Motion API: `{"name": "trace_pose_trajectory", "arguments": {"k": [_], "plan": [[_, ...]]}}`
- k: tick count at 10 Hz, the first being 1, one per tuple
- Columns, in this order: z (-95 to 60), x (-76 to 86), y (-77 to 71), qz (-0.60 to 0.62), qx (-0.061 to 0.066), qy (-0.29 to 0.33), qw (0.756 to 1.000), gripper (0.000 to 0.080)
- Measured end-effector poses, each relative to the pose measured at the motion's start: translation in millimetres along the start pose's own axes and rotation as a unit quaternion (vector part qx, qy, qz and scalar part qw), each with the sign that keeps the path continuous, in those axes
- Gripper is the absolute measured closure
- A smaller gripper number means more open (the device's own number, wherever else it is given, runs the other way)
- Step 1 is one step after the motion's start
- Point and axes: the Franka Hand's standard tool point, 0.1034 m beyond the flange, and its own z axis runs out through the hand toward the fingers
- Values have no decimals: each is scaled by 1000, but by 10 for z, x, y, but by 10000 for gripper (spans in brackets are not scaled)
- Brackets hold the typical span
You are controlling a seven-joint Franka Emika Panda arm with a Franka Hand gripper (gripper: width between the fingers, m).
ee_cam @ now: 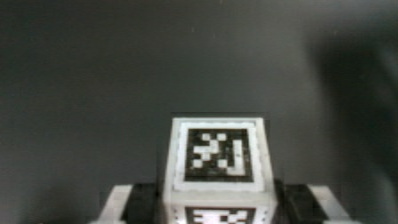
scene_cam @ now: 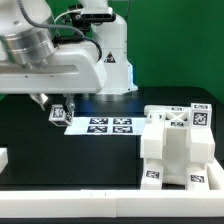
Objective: Assemble chair
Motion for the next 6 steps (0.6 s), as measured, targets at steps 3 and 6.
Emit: {"name": "trace_pose_trajectory", "arguments": {"k": [3,6], "plan": [[-597,-18,-889,-24,18,125,992,522],[-615,-43,-1170,-35,15,242,970,522]]}}
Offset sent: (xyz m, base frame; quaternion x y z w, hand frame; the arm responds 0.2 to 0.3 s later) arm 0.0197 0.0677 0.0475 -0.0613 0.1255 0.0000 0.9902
